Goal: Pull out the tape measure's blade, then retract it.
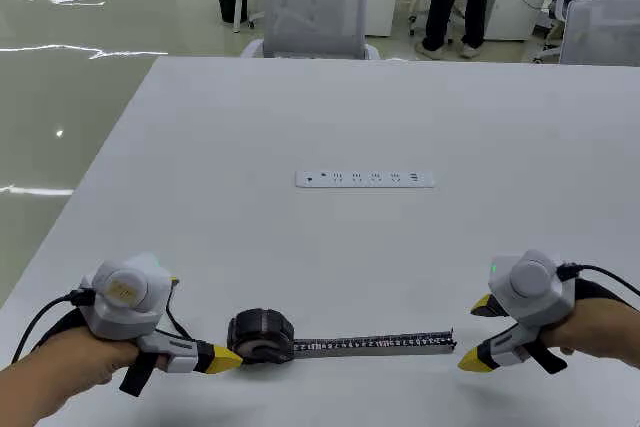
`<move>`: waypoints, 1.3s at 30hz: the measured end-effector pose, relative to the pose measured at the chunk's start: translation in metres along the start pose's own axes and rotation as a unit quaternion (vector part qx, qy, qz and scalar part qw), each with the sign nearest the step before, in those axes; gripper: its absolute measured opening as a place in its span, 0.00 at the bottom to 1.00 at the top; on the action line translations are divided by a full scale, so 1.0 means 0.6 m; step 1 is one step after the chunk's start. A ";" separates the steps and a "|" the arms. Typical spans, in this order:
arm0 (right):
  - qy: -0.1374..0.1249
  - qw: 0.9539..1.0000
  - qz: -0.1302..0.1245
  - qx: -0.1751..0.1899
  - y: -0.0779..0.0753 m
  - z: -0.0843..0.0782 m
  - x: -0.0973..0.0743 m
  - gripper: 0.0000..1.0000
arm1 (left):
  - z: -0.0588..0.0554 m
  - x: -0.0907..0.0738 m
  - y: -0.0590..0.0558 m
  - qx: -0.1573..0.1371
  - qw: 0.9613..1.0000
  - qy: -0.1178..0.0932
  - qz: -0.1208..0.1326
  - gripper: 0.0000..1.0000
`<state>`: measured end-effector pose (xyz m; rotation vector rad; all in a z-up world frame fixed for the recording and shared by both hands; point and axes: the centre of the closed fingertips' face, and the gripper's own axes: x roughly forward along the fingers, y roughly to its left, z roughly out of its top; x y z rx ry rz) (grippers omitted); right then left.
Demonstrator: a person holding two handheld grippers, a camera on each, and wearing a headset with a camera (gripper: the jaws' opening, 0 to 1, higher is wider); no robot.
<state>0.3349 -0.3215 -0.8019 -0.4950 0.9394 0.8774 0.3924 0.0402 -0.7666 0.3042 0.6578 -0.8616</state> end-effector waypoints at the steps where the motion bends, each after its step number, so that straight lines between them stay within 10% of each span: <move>1: -0.008 1.000 -0.002 0.008 0.004 -0.003 -0.004 0.60 | -0.001 -0.009 -0.004 -0.012 1.000 -0.008 0.003 0.99; 17: -0.110 0.987 -0.076 0.088 0.043 -0.032 -0.052 0.78 | -0.046 -0.076 -0.024 -0.060 0.996 -0.055 0.045 0.99; 27: -0.153 0.977 -0.073 0.126 0.067 -0.049 -0.073 0.94 | -0.083 -0.092 -0.036 -0.079 0.994 -0.055 0.054 0.99; 39: -0.156 0.974 -0.093 0.132 0.067 -0.079 -0.090 1.00 | -0.085 -0.094 -0.031 -0.083 0.992 -0.066 0.073 0.99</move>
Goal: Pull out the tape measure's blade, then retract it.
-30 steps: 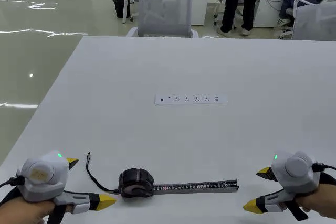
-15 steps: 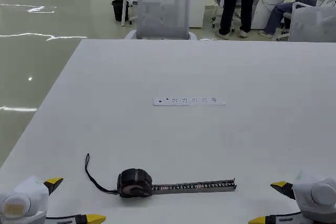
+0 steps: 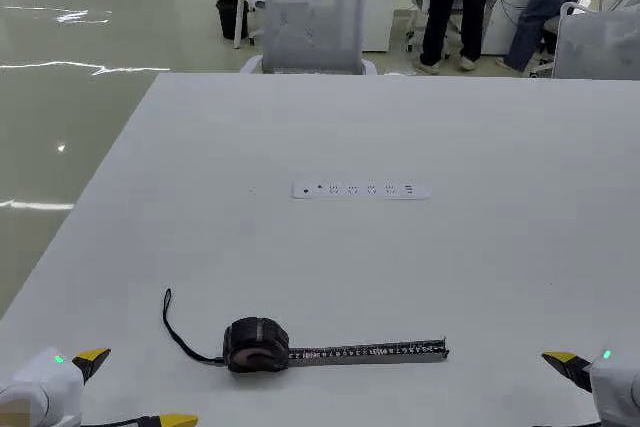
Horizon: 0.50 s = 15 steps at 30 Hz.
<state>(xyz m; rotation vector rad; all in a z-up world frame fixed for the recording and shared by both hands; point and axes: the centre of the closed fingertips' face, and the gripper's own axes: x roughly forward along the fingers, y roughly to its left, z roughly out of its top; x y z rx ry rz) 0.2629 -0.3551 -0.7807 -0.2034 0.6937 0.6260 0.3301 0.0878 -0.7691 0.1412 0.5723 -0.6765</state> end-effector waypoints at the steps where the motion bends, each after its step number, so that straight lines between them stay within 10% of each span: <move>1: 0.000 1.000 -0.001 0.000 0.000 -0.003 -0.001 1.00 | 0.002 0.001 -0.001 -0.001 1.000 0.000 0.001 0.99; 15: -0.009 1.000 -0.015 0.013 -0.004 -0.006 -0.012 1.00 | 0.027 0.012 -0.028 -0.048 0.999 -0.004 0.026 0.99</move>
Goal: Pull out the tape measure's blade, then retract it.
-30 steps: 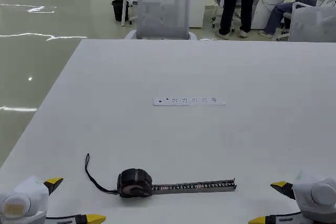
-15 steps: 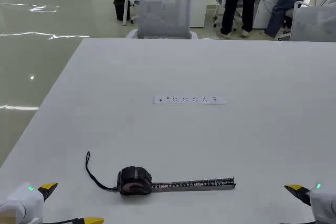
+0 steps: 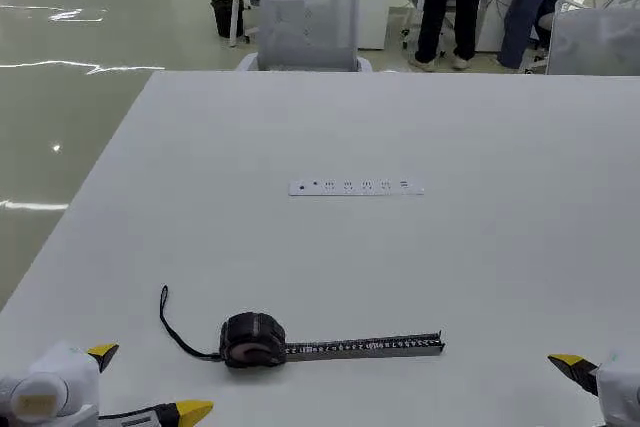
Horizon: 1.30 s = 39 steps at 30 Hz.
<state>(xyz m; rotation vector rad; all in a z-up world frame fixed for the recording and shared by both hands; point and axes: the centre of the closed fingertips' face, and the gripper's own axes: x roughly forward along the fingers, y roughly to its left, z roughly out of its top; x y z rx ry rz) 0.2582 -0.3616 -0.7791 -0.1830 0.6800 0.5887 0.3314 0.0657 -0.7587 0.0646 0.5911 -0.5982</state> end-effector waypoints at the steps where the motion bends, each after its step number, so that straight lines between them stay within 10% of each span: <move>1: -0.001 1.000 -0.001 0.000 -0.001 0.002 0.000 1.00 | 0.004 0.001 0.001 0.000 1.000 -0.004 0.007 0.99; 10: 0.007 1.000 -0.001 -0.011 -0.001 0.003 0.012 0.98 | 0.021 0.020 0.005 -0.015 0.998 -0.005 0.053 0.99; 39: -0.023 0.999 -0.014 -0.017 -0.003 0.037 0.045 0.98 | 0.052 0.094 -0.043 -0.048 0.997 0.011 0.058 0.99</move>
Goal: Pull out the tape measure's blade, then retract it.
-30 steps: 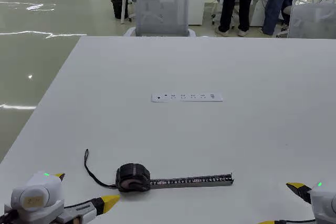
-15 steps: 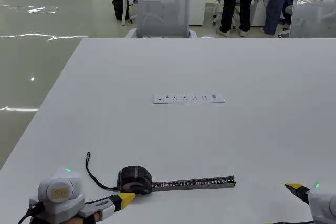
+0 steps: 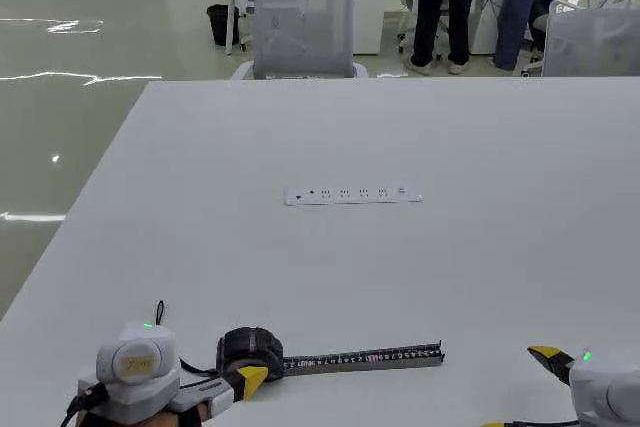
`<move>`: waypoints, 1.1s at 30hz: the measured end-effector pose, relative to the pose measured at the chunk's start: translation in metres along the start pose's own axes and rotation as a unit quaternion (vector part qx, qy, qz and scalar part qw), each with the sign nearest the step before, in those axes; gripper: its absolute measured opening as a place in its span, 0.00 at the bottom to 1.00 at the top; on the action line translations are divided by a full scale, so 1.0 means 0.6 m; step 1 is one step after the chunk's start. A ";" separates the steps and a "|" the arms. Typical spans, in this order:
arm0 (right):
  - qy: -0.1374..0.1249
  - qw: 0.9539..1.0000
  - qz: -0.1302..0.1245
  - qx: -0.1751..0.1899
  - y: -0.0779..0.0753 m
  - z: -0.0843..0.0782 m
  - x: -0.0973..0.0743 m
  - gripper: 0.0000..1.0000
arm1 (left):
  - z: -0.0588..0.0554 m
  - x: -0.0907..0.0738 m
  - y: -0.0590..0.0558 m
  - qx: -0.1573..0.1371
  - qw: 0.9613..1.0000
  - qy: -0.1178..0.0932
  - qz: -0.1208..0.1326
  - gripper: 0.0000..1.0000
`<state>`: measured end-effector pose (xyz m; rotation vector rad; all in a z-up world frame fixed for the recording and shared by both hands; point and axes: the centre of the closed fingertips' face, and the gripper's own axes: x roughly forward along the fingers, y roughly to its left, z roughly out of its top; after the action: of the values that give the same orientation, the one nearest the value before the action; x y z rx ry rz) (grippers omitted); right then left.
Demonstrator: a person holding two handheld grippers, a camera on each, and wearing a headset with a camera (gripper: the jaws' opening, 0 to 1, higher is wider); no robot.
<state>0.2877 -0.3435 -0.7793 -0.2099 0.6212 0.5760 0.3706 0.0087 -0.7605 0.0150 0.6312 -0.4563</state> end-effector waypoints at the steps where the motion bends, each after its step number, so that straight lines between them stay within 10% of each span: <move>1: -0.006 1.000 -0.003 0.005 -0.001 0.005 0.003 0.98 | 0.003 0.003 -0.001 0.001 1.000 -0.002 0.003 0.99; 19: -0.020 0.999 -0.025 0.012 0.003 0.022 0.047 0.90 | 0.003 0.053 -0.025 0.014 1.000 0.011 0.021 0.83; 33: -0.005 1.000 -0.006 -0.012 0.014 0.026 0.087 0.71 | -0.003 0.075 -0.042 -0.039 0.998 0.015 0.045 0.69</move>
<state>0.3253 -0.3079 -0.7982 -0.2332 0.6029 0.5732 0.3909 -0.0320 -0.7847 -0.0230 0.6745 -0.3453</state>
